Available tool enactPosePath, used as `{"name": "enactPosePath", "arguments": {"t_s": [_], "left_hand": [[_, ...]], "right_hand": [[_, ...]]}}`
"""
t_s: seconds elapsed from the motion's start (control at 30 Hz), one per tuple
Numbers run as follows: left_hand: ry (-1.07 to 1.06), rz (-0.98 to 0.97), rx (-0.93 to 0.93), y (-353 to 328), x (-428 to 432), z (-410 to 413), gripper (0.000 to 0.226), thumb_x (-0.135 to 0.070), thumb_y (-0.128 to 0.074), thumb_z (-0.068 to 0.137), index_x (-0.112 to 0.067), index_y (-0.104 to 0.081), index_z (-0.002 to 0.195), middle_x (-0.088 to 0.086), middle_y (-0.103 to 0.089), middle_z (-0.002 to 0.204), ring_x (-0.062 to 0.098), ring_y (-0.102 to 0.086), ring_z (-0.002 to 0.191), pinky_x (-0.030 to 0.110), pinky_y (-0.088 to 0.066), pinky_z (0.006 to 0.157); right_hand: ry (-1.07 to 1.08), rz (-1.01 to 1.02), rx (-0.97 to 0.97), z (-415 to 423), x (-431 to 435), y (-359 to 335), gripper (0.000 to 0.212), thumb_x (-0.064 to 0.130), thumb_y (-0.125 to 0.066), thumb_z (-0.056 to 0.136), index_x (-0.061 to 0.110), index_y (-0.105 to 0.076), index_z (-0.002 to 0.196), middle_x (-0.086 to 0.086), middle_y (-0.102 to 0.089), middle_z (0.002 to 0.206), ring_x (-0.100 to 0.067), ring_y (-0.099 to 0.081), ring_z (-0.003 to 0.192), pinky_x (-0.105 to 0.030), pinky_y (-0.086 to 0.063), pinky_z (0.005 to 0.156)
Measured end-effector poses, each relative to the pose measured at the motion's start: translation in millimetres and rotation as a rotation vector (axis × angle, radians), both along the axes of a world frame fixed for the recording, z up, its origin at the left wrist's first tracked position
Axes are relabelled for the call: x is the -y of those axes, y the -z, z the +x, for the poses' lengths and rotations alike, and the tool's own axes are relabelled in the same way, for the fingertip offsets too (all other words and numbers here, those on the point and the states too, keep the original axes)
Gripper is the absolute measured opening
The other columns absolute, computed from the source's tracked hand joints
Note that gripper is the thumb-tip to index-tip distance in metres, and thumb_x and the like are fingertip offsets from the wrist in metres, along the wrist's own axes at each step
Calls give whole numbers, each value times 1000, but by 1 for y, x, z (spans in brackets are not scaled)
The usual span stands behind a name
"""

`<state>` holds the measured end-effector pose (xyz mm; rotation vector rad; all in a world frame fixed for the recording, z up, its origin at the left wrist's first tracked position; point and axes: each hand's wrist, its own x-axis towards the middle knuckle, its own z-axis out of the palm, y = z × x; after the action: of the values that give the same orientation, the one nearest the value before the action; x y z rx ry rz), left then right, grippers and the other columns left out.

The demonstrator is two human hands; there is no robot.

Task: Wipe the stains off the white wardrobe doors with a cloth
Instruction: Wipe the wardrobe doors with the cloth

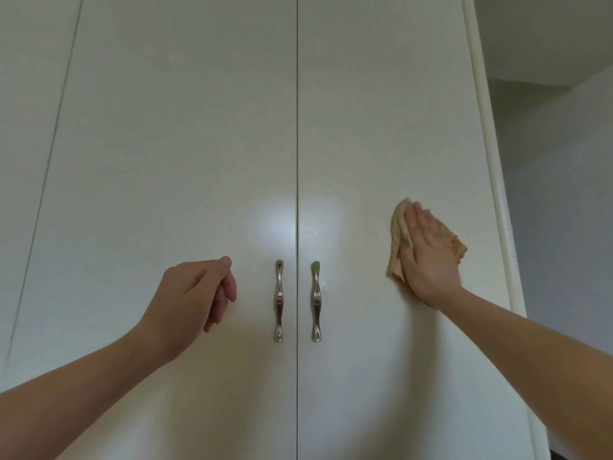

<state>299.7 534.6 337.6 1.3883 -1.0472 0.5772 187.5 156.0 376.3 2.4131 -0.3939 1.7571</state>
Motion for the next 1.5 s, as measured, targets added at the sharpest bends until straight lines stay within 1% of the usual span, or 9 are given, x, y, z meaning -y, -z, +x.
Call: {"name": "enactPosePath", "arguments": {"t_s": [0.1, 0.37, 0.47, 0.6, 0.9, 1.03, 1.17, 1.27, 1.5], "left_hand": [[-6, -59, -8, -3, -8, 3, 55, -21, -42, 109, 2, -60, 62, 19, -50, 45, 21, -40, 37, 18, -35, 41], [-58, 7, -23, 11, -20, 8, 57, -24, -45, 108, -8, -60, 55, 17, -50, 43, 22, -42, 39, 26, -33, 44], [-64, 8, 3, 4, -21, 7, 57, -24, -44, 109, -8, -61, 56, 16, -51, 43, 22, -42, 39, 27, -35, 45], [-85, 31, 0, 11, -22, 9, 56, -25, -43, 108, -5, -61, 59, 14, -53, 44, 22, -43, 38, 25, -37, 43], [3, 22, -105, 86, 10, 27, 55, -22, -42, 108, 3, -61, 64, 12, -50, 42, 22, -40, 33, 19, -32, 38], [25, 30, -172, 133, 18, 41, 55, -22, -42, 109, 3, -61, 64, 13, -51, 43, 22, -40, 33, 20, -32, 37], [29, 95, -150, 170, 18, 46, 54, -29, -44, 106, -4, -61, 61, 12, -52, 41, 23, -41, 34, 21, -33, 39], [60, 149, -139, 183, 26, 44, 53, -28, -43, 105, -7, -61, 60, 10, -51, 41, 23, -42, 35, 23, -34, 41], [218, 219, -182, 217, 97, 8, 49, -6, -41, 104, 1, -59, 58, 21, -50, 41, 17, -41, 35, 9, -45, 63]], "right_hand": [[-21, 276, 165, 50, -79, -49, 70, 30, -26, 103, 13, -1, 166, -8, 4, 174, -29, 6, 160, -49, 5, 129], [-228, -698, -465, 93, -174, -8, 74, 1, -47, 92, 18, -31, 162, -3, -22, 171, -26, -18, 159, -45, -11, 129], [-282, -456, -334, 66, -135, -28, 67, 17, -36, 89, 9, -46, 154, -15, -40, 162, -36, -38, 149, -44, -22, 125], [-147, -132, -105, 11, -37, -15, 73, 26, -29, 87, 9, -37, 158, -19, -32, 165, -39, -31, 152, -48, -19, 128], [-20, 600, 183, -42, 7, 244, 74, 16, -24, 92, 16, -13, 166, 0, -8, 174, -20, -6, 160, -49, -8, 130], [-104, 385, 57, 28, -76, 282, 66, 14, -30, 97, 7, -22, 162, -9, -9, 172, -29, -5, 160, -52, 0, 129], [-328, -377, -487, 82, -161, 344, 74, 7, -47, 96, 23, -23, 164, 7, -7, 174, -19, 1, 161, -47, -3, 130], [-393, -654, -626, 86, -159, 352, 71, 1, -45, 96, 23, -29, 163, 6, -17, 172, -16, -8, 160, -42, -8, 131], [-29, -295, -349, -29, 19, 319, 71, 13, -44, 98, 20, -18, 164, -6, -19, 172, -27, -18, 159, -53, -18, 127]]}}
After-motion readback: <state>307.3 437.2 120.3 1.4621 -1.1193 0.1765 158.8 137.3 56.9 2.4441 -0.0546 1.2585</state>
